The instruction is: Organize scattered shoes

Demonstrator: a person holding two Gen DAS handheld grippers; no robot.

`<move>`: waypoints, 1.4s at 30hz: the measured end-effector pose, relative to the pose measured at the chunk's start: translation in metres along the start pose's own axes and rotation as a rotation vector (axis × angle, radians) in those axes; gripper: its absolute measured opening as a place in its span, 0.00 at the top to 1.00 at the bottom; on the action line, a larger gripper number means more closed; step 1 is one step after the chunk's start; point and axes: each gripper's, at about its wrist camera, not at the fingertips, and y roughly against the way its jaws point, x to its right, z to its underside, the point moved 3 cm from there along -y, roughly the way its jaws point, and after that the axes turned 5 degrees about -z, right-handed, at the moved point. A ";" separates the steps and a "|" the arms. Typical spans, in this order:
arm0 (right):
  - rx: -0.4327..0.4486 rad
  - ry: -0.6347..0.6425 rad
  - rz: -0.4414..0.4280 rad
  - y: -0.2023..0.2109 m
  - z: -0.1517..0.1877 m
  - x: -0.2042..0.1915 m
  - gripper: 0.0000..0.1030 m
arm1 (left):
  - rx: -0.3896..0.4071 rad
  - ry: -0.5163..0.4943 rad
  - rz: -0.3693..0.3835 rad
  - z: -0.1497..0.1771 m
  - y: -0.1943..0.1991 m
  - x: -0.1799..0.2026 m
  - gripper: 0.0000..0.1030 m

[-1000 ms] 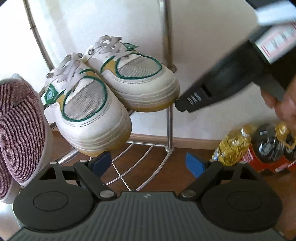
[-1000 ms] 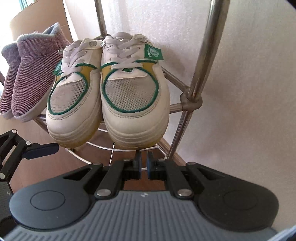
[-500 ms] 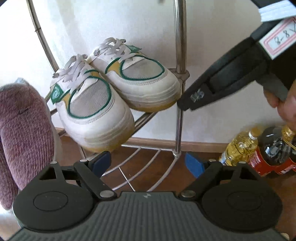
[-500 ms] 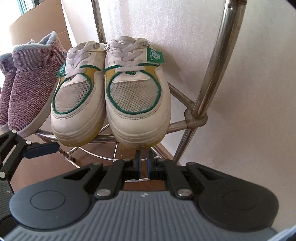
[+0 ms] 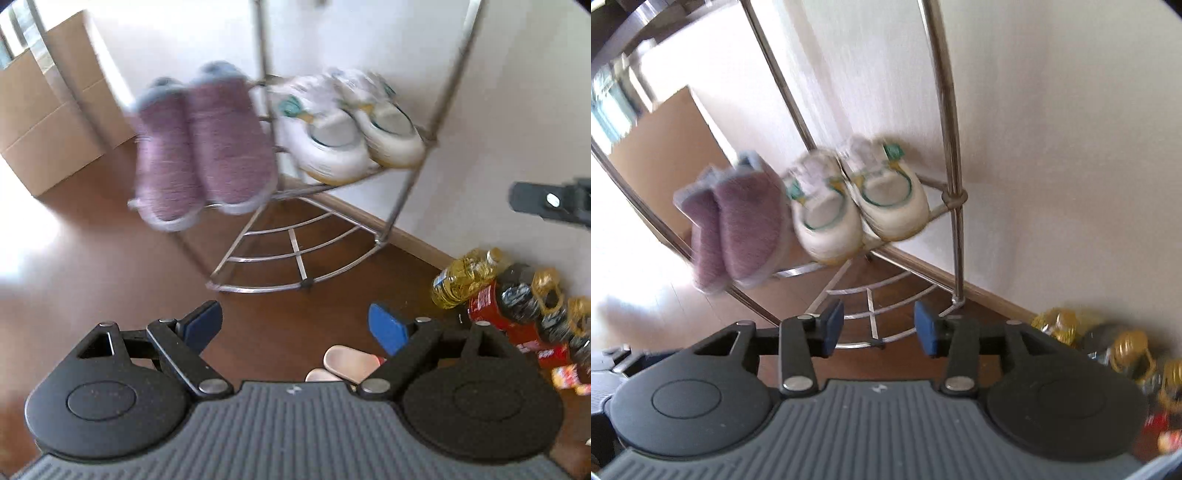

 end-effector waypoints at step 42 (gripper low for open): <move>0.336 0.278 -0.151 0.451 0.054 -0.033 0.08 | 0.398 0.190 -0.168 0.152 0.441 0.035 0.10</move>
